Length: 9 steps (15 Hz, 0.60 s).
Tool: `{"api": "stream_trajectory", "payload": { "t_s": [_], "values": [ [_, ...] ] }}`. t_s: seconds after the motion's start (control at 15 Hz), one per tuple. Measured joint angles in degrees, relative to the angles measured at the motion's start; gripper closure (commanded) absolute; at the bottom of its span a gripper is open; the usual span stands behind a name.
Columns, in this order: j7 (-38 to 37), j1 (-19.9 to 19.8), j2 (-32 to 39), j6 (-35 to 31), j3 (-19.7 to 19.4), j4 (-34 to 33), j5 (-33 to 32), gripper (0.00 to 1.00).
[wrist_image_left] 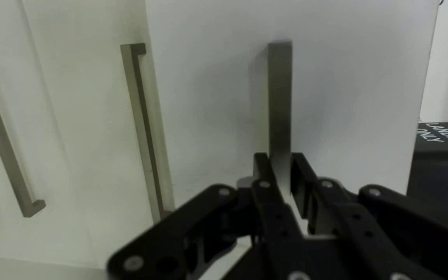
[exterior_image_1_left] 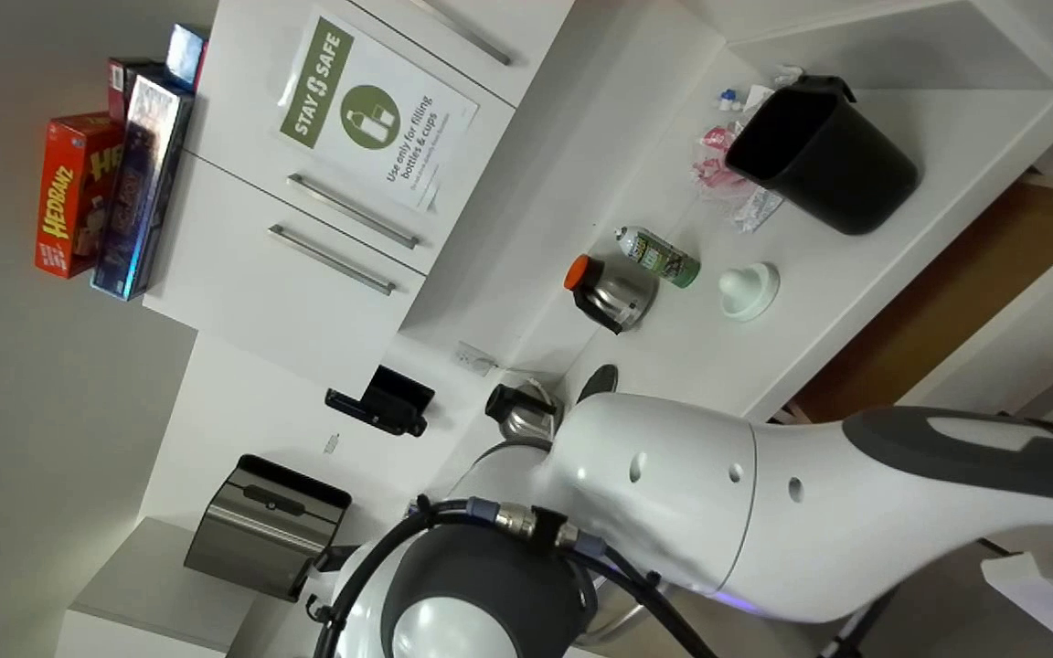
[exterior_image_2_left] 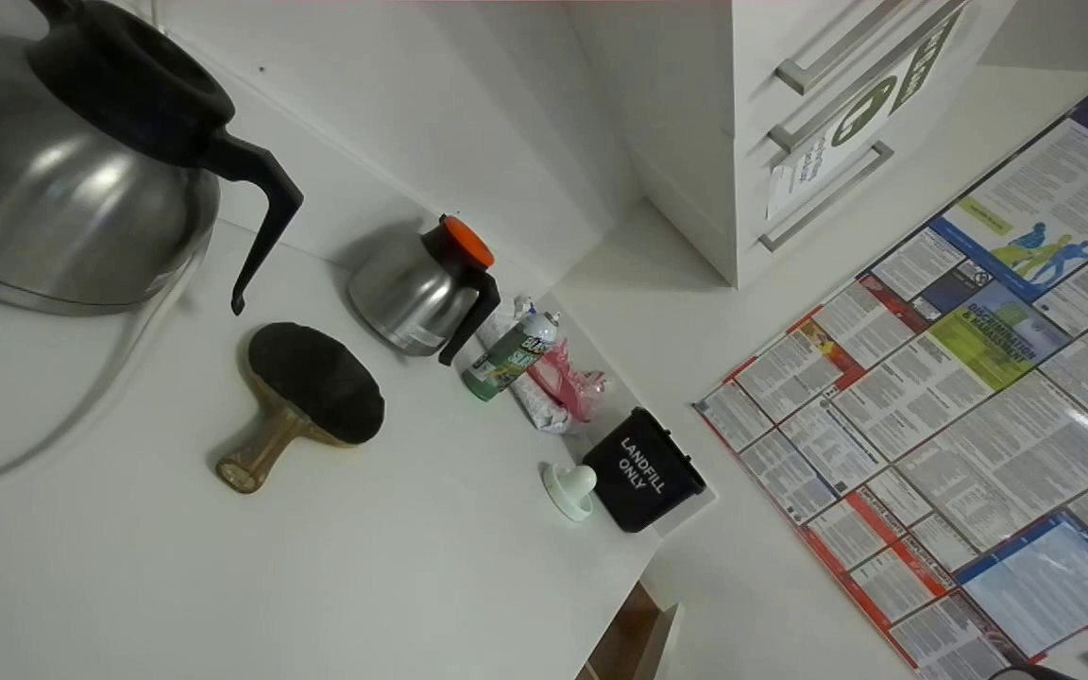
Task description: Open the topmost drawer on the right then place the white object on the counter inside the drawer
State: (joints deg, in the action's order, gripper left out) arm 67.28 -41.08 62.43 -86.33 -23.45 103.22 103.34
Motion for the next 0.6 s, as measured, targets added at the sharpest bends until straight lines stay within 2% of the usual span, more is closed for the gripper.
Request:
{"api": "stream_trajectory", "payload": {
  "t_s": [0.27, 0.33, 0.4, 0.6],
  "values": [
    [0.1, -2.9, 0.1, 1.3, -0.5, 0.1, -2.3, 0.96],
    [0.1, -3.7, 0.1, 1.6, -0.5, 0.1, -2.9, 0.58],
    [0.2, -4.4, 0.1, 1.8, -0.7, 0.1, -3.5, 0.57],
    [-1.0, -6.2, 0.1, 1.6, -1.3, -0.3, -3.9, 0.35]
  ]
}}
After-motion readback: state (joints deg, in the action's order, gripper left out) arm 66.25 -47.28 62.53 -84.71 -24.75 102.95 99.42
